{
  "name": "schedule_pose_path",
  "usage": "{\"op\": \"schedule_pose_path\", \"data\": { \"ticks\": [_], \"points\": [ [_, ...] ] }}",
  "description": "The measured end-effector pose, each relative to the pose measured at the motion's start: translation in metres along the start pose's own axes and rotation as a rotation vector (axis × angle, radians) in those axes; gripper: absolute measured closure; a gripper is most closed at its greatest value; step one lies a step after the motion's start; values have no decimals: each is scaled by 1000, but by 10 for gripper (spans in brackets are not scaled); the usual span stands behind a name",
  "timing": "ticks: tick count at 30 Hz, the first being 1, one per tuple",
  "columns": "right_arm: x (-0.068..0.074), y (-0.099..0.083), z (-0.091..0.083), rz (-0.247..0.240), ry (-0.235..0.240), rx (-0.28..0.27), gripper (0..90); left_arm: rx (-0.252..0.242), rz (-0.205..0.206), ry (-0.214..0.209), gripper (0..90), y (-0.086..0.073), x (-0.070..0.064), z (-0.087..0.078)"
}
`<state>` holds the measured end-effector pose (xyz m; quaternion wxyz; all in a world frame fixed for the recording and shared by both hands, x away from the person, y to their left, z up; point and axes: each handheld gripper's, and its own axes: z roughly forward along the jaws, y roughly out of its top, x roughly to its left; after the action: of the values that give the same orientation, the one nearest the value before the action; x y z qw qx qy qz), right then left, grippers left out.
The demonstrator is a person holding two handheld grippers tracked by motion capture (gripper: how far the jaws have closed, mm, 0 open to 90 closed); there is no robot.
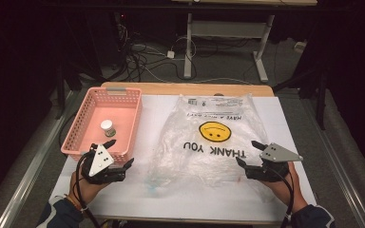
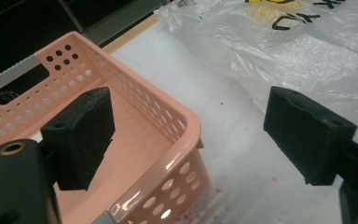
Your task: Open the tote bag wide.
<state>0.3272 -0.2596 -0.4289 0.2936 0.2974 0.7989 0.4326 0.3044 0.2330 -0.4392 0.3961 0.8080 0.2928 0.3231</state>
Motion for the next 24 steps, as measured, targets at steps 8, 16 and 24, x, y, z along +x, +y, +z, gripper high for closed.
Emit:
{"op": "schedule_pose_path", "data": {
  "ticks": [8,16,24],
  "points": [
    [1,2,1,-15,6,4,238,1,7,-8,161,0,-1,1],
    [-16,6,2,-11,-83,-3,355,12,10,-12,161,-2,0,1],
    [-89,12,23,89,-203,95,456,14,8,-12,162,-5,1,-3]
  ]
}}
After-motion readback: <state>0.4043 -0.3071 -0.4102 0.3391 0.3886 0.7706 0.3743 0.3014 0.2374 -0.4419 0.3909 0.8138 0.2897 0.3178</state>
